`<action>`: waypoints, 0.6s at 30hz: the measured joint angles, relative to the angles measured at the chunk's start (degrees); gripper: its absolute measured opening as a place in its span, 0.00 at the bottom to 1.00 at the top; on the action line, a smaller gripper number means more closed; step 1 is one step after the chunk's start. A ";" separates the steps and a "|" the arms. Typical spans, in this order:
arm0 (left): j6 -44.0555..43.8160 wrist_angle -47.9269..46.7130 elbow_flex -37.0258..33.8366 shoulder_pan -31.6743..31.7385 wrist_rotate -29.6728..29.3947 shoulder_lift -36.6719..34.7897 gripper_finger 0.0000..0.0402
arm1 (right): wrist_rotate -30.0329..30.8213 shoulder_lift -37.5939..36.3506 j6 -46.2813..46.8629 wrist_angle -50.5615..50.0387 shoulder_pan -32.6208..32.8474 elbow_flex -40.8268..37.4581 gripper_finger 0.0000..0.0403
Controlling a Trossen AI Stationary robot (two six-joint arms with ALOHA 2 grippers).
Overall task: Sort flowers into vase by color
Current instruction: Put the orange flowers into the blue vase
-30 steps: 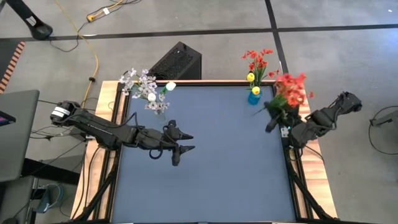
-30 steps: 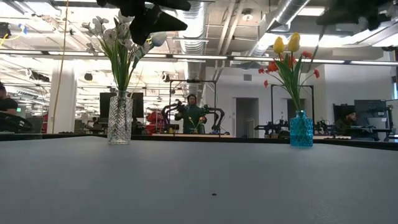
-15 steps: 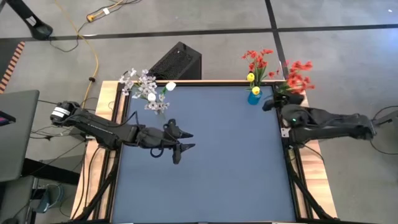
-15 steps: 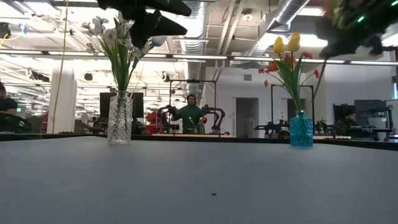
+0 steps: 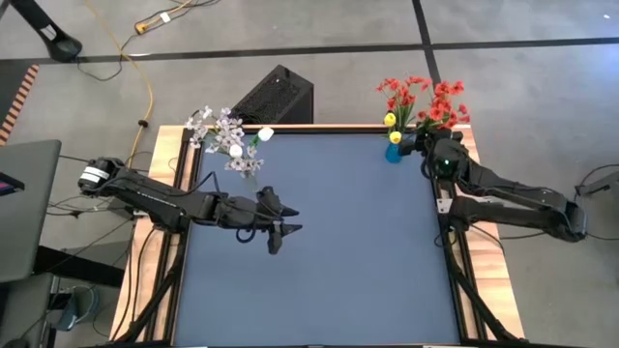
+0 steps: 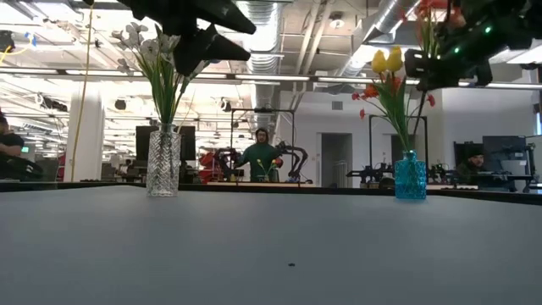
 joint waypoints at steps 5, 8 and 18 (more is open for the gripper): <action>-2.29 -1.73 0.02 -0.39 0.72 0.00 0.49 | -4.22 0.92 -0.55 2.42 -4.87 -0.35 0.08; -2.36 -1.89 0.02 -0.38 0.79 0.02 0.49 | -6.96 2.30 -1.43 5.54 -6.54 -0.35 0.08; -2.98 -2.92 0.02 -0.36 0.46 0.02 0.49 | -8.36 7.02 -1.50 6.60 -7.23 -0.35 0.08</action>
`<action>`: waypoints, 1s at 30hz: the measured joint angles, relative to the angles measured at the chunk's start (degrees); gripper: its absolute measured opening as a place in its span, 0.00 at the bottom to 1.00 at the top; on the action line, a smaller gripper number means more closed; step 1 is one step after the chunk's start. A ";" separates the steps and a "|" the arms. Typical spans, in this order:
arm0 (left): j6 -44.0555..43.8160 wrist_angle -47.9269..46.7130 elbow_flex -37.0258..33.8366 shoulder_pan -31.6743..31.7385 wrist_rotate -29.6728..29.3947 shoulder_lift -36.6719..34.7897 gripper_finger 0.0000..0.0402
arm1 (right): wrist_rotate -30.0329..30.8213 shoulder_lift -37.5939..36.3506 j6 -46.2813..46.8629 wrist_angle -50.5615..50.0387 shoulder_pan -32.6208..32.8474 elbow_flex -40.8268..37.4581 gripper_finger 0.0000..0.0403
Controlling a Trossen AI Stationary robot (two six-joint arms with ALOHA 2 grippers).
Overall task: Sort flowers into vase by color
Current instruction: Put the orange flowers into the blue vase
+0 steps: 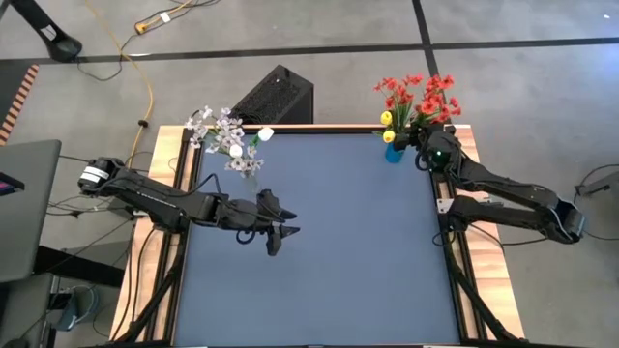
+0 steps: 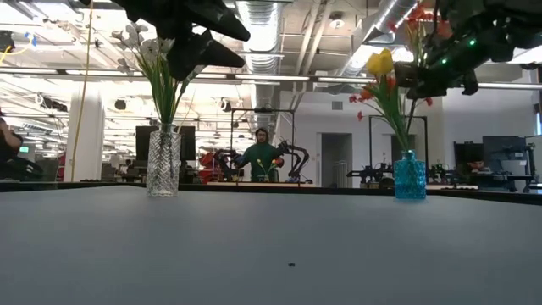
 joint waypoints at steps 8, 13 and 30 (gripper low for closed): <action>-0.72 -0.61 0.00 0.33 -0.09 -0.01 0.49 | 0.07 -2.19 -2.98 -0.47 0.02 0.00 0.08; -0.49 -0.63 0.00 1.05 -0.07 0.00 0.49 | 0.11 -3.59 -3.11 -1.68 0.02 0.00 0.08; 0.36 -0.77 0.00 1.07 0.02 0.00 0.49 | 0.35 1.83 -0.49 -2.95 0.02 0.00 0.08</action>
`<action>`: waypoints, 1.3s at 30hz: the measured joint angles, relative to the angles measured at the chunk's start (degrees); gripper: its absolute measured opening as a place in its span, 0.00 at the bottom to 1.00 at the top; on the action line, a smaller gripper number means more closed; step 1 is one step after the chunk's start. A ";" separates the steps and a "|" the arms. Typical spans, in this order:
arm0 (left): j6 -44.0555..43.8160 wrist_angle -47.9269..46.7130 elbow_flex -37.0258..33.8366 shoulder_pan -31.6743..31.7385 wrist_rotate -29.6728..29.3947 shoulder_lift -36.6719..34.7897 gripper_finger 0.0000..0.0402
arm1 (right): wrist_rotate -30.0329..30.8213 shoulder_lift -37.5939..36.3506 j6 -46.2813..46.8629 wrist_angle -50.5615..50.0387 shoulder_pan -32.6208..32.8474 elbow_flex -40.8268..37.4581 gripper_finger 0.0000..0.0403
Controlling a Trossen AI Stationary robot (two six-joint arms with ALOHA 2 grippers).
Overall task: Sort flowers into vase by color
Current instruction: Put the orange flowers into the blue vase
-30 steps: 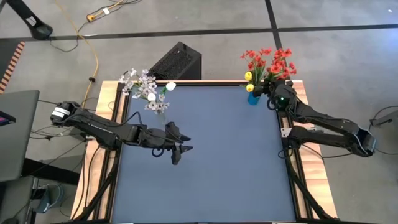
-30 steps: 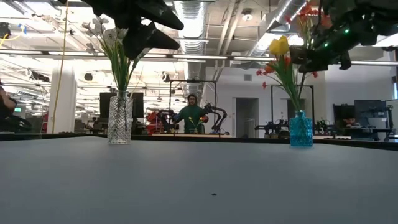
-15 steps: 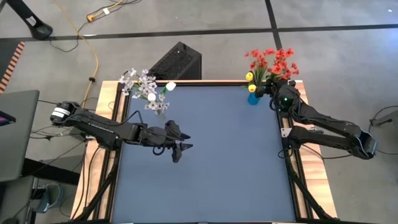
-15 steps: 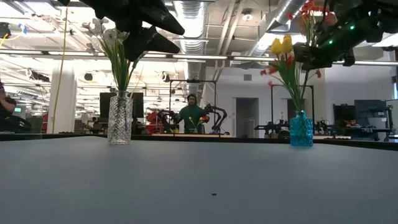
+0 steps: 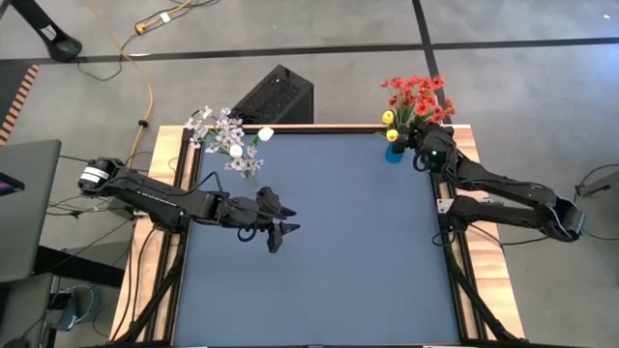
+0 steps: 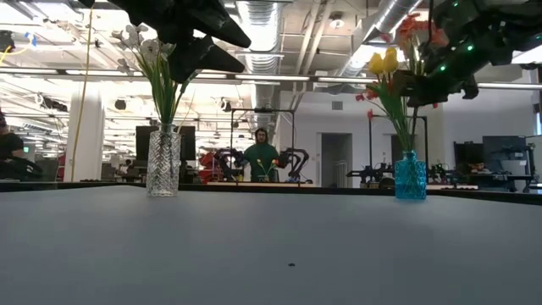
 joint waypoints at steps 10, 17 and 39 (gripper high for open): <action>-0.26 -0.31 0.00 0.00 0.40 -0.02 0.49 | 1.28 2.06 2.27 -0.48 0.00 0.00 0.09; -0.24 -0.29 0.00 0.00 0.42 -0.02 0.49 | 1.50 1.95 2.26 -2.11 -0.07 0.00 0.13; 0.51 -0.42 0.00 0.00 0.40 -0.02 0.49 | -3.83 1.95 8.63 -12.21 -0.07 0.00 0.50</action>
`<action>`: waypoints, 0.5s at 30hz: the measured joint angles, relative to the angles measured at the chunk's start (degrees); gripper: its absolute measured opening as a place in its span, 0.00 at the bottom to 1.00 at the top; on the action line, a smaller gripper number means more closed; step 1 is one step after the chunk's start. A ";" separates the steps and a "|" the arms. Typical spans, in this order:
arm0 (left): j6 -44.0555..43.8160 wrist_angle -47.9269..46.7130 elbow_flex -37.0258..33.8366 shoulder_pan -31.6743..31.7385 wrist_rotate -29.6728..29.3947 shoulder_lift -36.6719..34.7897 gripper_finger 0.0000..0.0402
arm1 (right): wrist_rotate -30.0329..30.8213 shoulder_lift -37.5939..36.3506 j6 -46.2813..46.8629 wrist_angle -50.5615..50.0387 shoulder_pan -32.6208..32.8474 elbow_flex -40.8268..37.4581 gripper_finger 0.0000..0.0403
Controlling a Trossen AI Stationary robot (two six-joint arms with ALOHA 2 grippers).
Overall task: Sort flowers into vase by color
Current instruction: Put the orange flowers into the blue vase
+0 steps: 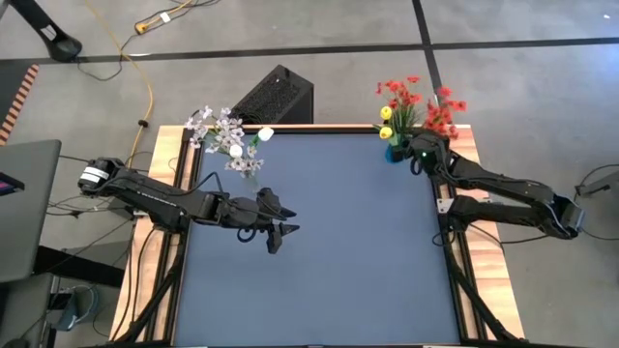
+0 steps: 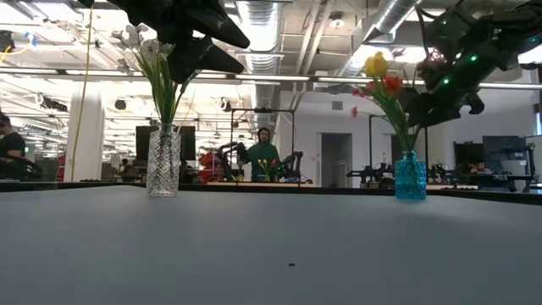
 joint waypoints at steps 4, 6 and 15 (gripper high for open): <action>0.27 0.00 0.00 0.00 0.02 0.00 0.49 | -2.33 0.00 0.03 -1.47 0.00 0.20 0.58; 0.27 0.01 0.00 0.00 0.02 0.00 0.49 | -2.38 0.00 0.33 -4.18 0.00 1.23 0.59; 1.08 0.02 0.02 0.00 0.00 0.00 0.49 | -5.30 0.00 0.57 -16.17 0.00 8.09 0.60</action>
